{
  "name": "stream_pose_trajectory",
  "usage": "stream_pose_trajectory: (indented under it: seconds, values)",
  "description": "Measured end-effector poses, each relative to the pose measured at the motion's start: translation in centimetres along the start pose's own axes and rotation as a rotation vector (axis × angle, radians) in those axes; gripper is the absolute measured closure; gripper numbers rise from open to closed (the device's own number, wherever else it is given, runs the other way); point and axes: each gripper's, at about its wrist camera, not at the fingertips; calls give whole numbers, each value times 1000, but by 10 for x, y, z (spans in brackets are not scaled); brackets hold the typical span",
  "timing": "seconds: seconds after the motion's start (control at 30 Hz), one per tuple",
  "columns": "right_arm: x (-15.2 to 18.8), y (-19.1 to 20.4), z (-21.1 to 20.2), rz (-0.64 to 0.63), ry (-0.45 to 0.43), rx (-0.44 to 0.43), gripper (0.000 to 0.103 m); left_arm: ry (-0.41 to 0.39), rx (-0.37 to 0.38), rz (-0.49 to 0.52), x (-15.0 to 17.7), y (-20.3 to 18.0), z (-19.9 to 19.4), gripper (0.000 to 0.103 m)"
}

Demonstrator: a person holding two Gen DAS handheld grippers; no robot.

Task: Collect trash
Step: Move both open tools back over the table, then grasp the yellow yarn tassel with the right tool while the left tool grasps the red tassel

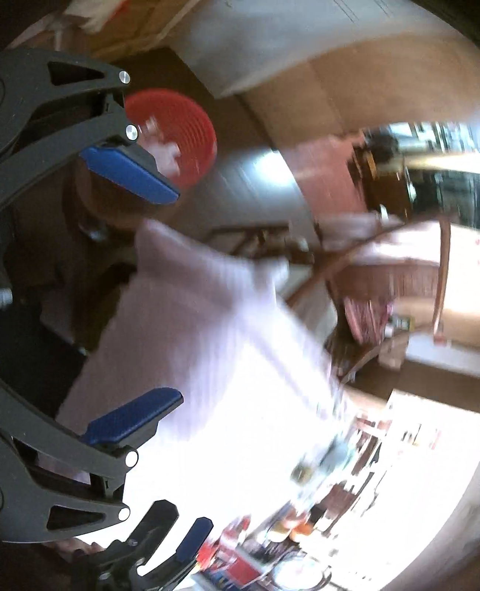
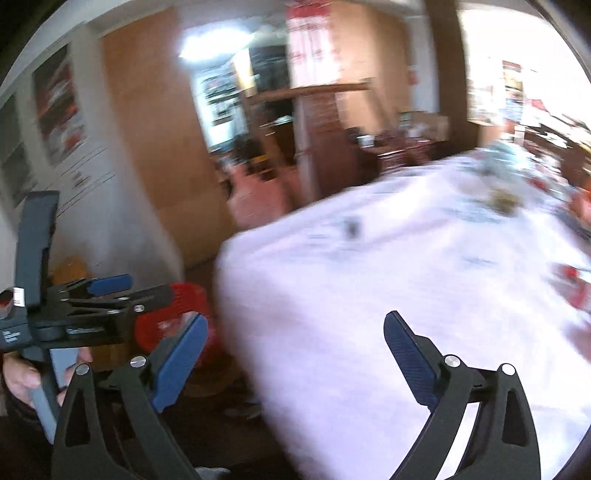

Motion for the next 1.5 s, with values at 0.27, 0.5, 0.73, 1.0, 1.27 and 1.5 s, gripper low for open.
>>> stream_pose_trajectory:
  seconds: [0.27, 0.5, 0.73, 1.0, 1.27, 1.5]
  values:
    - [41, -126, -68, 234, -39, 234, 9, 60, 117, 214, -4, -123, 35, 7]
    - [73, -199, -97, 373, -54, 366, 9, 100, 175, 312, -3, -191, 56, 7]
    - [89, -274, -128, 523, -74, 490, 16, 128, 210, 369, -2, -229, 66, 7]
    - [83, -328, -95, 541, 77, 526, 43, 160, 254, 415, -5, -268, 78, 7]
    - [70, -345, -66, 545, 133, 484, 46, 181, 281, 453, -8, -294, 91, 7]
    - [59, -349, -44, 542, 143, 432, 56, 193, 290, 473, -9, -307, 98, 7]
Point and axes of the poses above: each gripper's, at about its wrist camera, not at the fingertips, and z roughly the way its jaws point, y to its left, x to its underside, and after that the axes turned 2 degrees about y, right-handed
